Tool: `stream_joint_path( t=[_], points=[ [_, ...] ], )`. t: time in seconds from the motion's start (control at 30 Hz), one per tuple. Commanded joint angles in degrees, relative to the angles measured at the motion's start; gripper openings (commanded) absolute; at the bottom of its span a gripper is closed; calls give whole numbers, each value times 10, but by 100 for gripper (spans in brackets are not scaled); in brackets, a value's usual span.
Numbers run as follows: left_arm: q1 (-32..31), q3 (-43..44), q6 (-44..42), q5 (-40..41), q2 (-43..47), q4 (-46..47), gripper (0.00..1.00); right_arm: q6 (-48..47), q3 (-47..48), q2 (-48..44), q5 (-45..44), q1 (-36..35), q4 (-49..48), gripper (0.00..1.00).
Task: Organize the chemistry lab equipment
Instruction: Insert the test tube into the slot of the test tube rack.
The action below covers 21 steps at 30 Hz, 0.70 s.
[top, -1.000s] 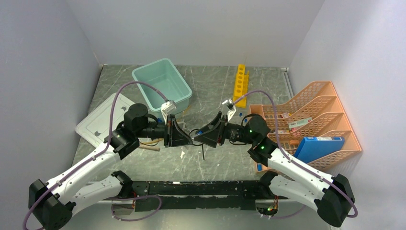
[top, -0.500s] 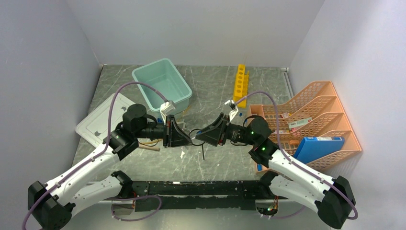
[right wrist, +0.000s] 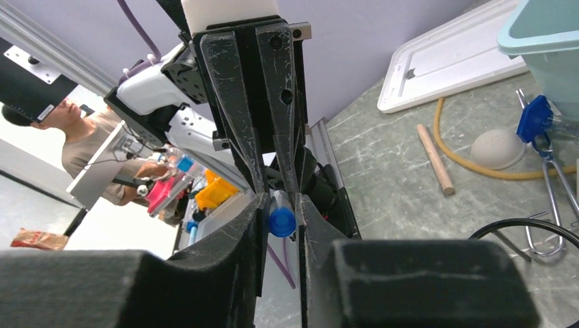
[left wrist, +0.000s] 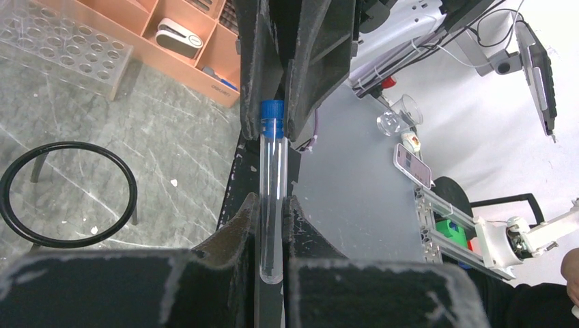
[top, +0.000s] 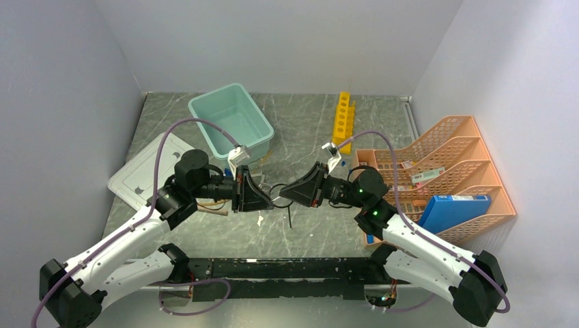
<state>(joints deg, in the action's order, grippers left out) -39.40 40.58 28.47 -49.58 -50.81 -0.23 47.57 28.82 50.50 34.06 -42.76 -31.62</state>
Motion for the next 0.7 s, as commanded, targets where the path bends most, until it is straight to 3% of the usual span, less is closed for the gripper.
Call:
stream_joint_path(
  t=[0.0,0.1,0.27,0.33,0.47,0.6,0.67],
  points=[
    [-3,0,-14,-9,8,14,5,6,-3,-4,5,5,-23,18],
    [-3,1,-16,-1,10,7,5,5,-3,-7,5,5,-21,1],
    [-3,7,-15,15,6,3,5,3,-6,-16,-2,5,-16,0],
    [-3,14,-15,24,-1,-18,16,3,-7,-19,-4,5,-13,0],
    [-3,24,-18,55,-4,-42,52,-8,-3,-28,-14,5,10,0],
    [-3,40,-29,104,4,-78,69,-49,18,-39,-36,5,86,0],
    [-3,50,-33,131,5,-100,72,-73,30,-43,-52,5,130,0]
  ],
)
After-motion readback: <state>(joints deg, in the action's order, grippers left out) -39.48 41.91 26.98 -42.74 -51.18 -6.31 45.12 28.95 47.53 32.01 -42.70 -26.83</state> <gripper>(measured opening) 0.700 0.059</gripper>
